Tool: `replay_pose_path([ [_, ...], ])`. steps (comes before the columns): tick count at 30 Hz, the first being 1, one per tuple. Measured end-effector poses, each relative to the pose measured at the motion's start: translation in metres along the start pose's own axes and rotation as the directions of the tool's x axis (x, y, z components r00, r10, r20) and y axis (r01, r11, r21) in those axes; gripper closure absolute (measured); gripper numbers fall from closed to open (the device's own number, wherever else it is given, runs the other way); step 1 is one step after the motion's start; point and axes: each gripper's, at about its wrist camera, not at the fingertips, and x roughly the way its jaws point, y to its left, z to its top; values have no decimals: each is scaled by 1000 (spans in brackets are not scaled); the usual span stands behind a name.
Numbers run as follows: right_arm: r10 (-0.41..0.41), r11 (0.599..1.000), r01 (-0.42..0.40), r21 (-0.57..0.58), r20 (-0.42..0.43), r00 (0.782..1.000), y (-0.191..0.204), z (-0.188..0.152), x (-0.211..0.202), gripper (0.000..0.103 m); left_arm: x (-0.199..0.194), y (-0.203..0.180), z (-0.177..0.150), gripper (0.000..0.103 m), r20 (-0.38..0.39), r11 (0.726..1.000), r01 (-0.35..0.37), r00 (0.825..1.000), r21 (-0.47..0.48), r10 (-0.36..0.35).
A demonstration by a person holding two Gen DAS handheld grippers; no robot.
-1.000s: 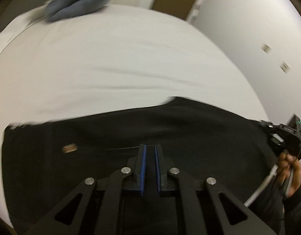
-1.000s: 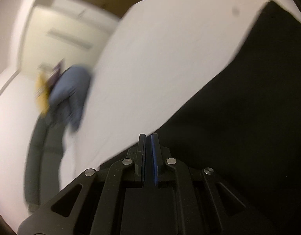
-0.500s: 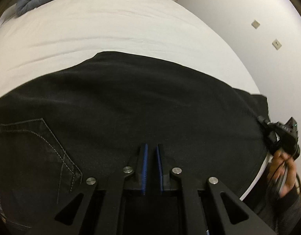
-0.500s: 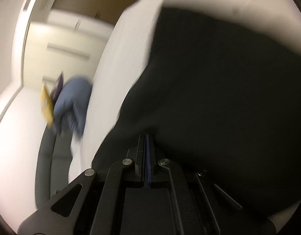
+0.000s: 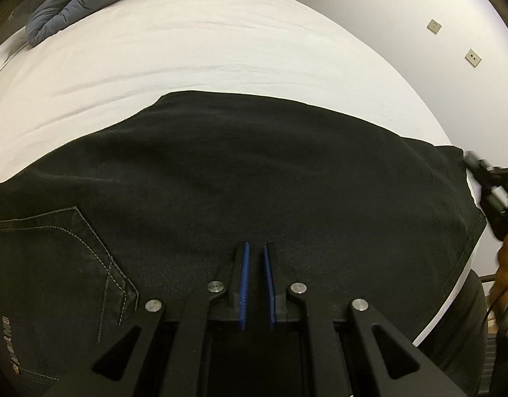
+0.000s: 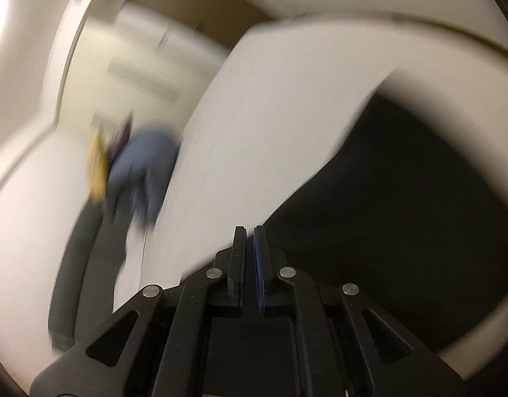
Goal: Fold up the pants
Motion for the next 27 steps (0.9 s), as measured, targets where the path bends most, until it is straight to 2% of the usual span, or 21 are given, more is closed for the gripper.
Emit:
replay_pose_path([
  [2, 7, 999, -11, -32, -119, 993, 15, -21, 45, 98, -1, 2, -1, 92, 3, 1000, 4, 1000, -3, -4],
  [4, -4, 999, -7, -49, -222, 975, 25, -46, 81, 98, -6, 7, -4, 92, 5, 1000, 3, 1000, 1, -3],
  [6, -83, 996, 70, -57, -263, 961, 18, -71, 101, 103, -9, 10, -4, 92, 8, 1000, 3, 1000, 8, -3],
  [8, -39, 999, 37, -10, -226, 973, -5, -67, 92, 103, -10, 13, -5, 92, 12, 1000, 10, 1000, 6, -10],
  [10, -92, 996, 91, -15, -154, 984, -22, -60, 59, 103, -11, 16, -6, 92, 16, 1000, 20, 1000, 1, -20],
  [13, -186, 981, 187, 59, -15, 982, -59, -21, 8, 103, -13, 20, -6, 92, 21, 1000, 28, 999, 0, -28],
  [15, -261, 958, 249, 143, 73, 963, -82, 3, -30, 103, -14, 22, -6, 92, 24, 999, 32, 999, -3, -32],
  [17, -348, 933, 329, 145, 129, 929, -89, 21, -67, 100, -15, 24, -7, 92, 27, 999, 34, 999, -5, -34],
  [18, -383, 921, 366, 131, 150, 912, -86, 22, -83, 97, -15, 24, -7, 92, 28, 999, 33, 999, -4, -33],
  [19, -405, 913, 389, 123, 166, 899, -88, 25, -101, 86, -14, 24, -7, 92, 28, 1000, 31, 999, -3, -31],
  [20, -402, 915, 385, 120, 179, 898, -88, 20, -118, 75, -15, 24, -7, 92, 29, 1000, 29, 999, -2, -29],
  [21, -390, 920, 372, 125, 186, 902, -88, 17, -131, 45, -15, 24, -6, 92, 29, 1000, 25, 999, -1, -25],
  [22, -381, 923, 359, 138, 200, 903, -88, 12, -145, 23, -16, 24, -7, 92, 29, 1000, 22, 999, 0, -22],
  [24, -356, 932, 320, 173, 258, 898, -85, -5, -174, 21, -19, 23, -6, 92, 31, 1000, 12, 999, 3, -12],
  [25, -329, 940, 287, 185, 263, 907, -85, -17, -181, 21, -21, 22, -6, 92, 31, 1000, 6, 999, 4, -6],
  [26, -295, 945, 242, 220, 254, 921, -79, -52, -179, 21, -23, 20, -5, 92, 33, 1000, 4, 999, 4, -4],
  [27, -268, 944, 202, 260, 249, 931, -85, -60, -182, 21, -25, 19, -5, 92, 36, 1000, 6, 999, 3, -6],
])
